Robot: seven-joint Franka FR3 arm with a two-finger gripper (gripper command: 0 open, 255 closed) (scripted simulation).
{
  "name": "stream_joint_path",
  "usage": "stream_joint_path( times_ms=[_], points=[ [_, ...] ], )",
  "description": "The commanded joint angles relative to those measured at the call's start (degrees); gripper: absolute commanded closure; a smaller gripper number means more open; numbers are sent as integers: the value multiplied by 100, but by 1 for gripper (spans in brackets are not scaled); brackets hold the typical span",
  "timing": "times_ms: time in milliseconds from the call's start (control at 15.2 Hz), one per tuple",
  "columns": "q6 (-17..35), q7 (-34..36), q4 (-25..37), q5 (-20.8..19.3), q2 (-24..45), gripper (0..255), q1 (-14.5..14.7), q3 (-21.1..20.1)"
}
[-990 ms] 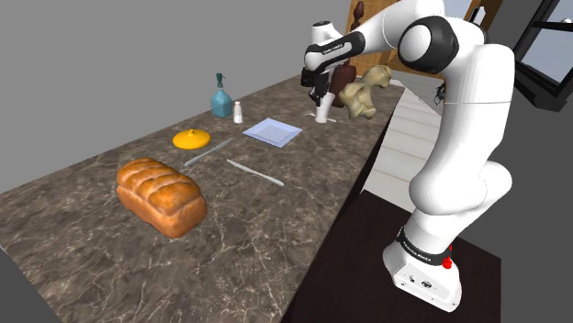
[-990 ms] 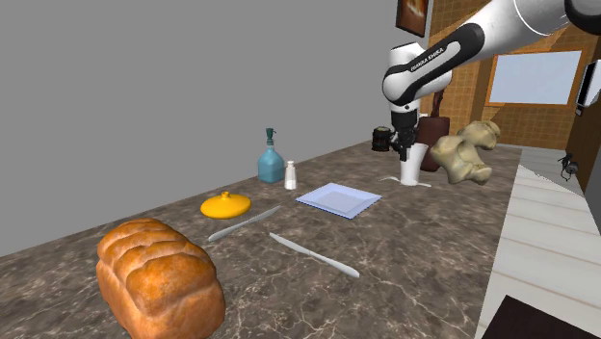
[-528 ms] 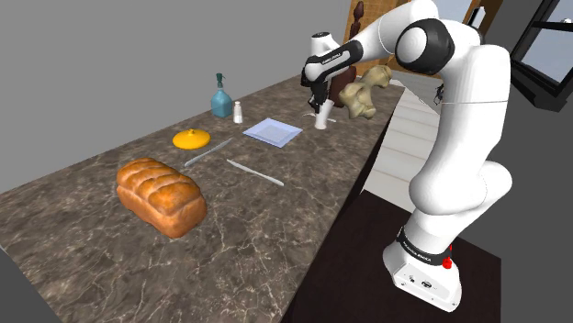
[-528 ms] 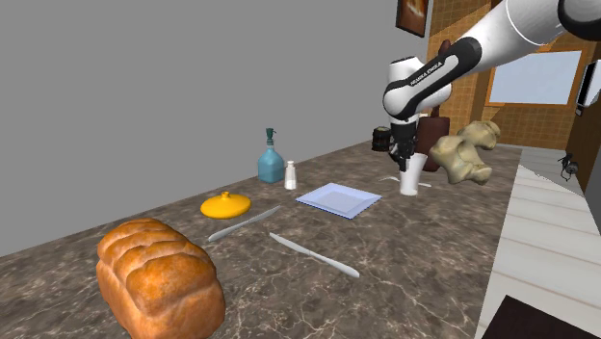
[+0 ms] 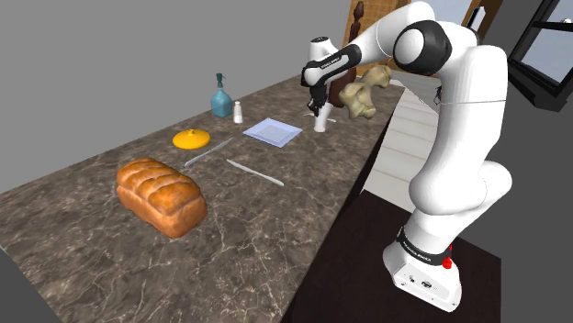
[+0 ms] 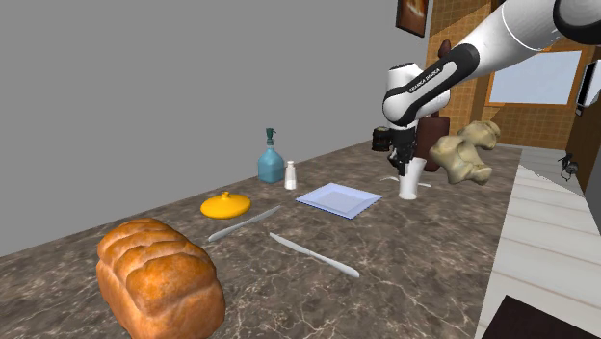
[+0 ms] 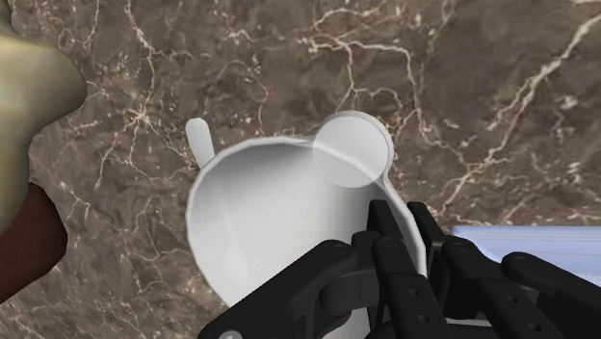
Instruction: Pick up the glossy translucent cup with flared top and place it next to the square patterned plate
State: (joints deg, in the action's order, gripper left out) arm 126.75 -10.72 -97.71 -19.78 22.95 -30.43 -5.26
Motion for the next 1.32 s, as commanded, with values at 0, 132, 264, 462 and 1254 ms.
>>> stream_joint_path(
  times_ms=[0,132,264,462,1254],
  points=[
    [2,0,0,0,-1,255,0,0],
    [1,0,2,0,0,0,0,0],
    [1,-1,1,0,-1,0,0,0],
    [1,-1,1,0,-1,0,0,0],
    [-547,-69,179,112,-363,0,62,-76]
  ],
)
